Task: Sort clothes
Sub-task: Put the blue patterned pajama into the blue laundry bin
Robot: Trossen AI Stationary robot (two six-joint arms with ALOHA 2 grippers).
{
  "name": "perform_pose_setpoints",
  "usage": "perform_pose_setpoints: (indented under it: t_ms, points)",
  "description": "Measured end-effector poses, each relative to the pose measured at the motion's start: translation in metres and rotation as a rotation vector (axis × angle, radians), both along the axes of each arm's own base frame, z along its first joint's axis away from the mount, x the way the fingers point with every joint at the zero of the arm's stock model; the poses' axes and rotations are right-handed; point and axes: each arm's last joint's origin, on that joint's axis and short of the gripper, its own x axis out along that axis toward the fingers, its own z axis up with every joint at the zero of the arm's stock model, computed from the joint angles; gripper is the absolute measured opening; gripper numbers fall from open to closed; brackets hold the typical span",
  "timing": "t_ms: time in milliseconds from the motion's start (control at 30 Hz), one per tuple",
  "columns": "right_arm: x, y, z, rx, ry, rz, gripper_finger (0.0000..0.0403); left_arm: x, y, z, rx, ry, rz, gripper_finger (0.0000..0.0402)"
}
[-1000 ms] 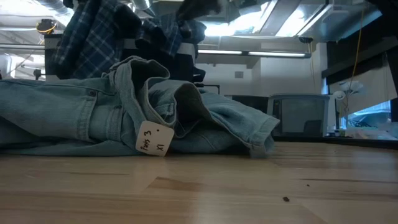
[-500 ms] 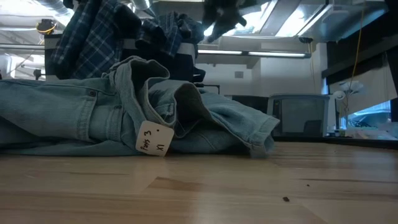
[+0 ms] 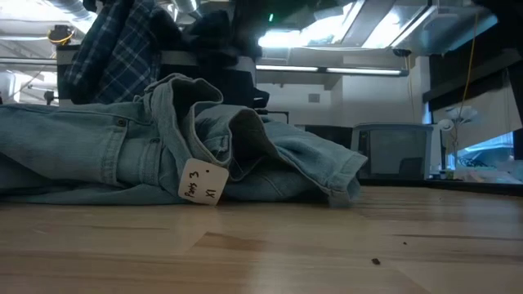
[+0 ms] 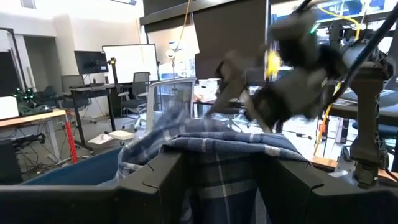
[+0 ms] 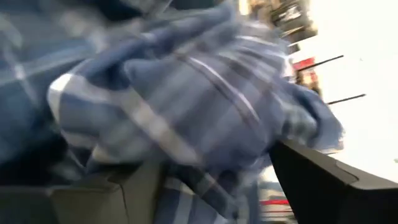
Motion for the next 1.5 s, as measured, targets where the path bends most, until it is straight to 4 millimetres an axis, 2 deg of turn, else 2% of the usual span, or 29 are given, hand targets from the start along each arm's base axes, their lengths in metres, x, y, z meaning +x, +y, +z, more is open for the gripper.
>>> perform_pose_setpoints:
  t_ms: [100, 300, 400, 533, 600, 867, 1033, 1233, 1333, 1500]
  points:
    - [0.008, -0.010, -0.017, 0.039, 0.017, 0.001, 0.0291, 0.001, 0.000, -0.001, -0.002, 0.005, -0.001, 0.0169]
    - [0.011, -0.005, -0.016, 0.046, 0.003, 0.021, 0.0291, 0.004, -0.001, -0.004, 0.000, 0.038, -0.001, 0.0169]
    - [0.004, 0.005, 0.001, -0.002, 0.028, -0.022, 0.0291, 0.006, -0.001, -0.006, 0.001, 0.056, -0.002, 0.0169]
    - [-0.021, 0.031, 0.051, -0.085, 0.020, -0.075, 0.0291, 0.006, 0.000, -0.006, -0.004, 0.053, 0.014, 0.0169]
    - [-0.034, 0.044, 0.068, -0.108, 0.046, -0.092, 0.0291, 0.005, 0.002, -0.001, 0.005, 0.022, 0.053, 0.0169]
    - [-0.077, 0.104, 0.087, -0.054, 0.184, -0.078, 0.0291, -0.009, 0.012, 0.030, 0.034, -0.273, 0.188, 0.0169]
    - [-0.086, 0.139, 0.072, 0.001, 0.327, -0.021, 0.0291, -0.008, 0.018, 0.041, 0.077, -0.388, 0.253, 0.0169]
    - [-0.098, 0.176, 0.063, 0.010, 0.380, -0.039, 0.0291, 0.024, 0.026, 0.045, 0.168, -0.259, 0.317, 0.0169]
    - [-0.103, 0.195, 0.049, -0.020, 0.432, -0.065, 0.0291, 0.042, 0.035, 0.060, 0.197, -0.169, 0.437, 0.0169]
    - [-0.119, 0.219, 0.029, -0.038, 0.498, -0.142, 0.0291, 0.062, 0.052, 0.097, 0.190, -0.098, 0.618, 0.0169]
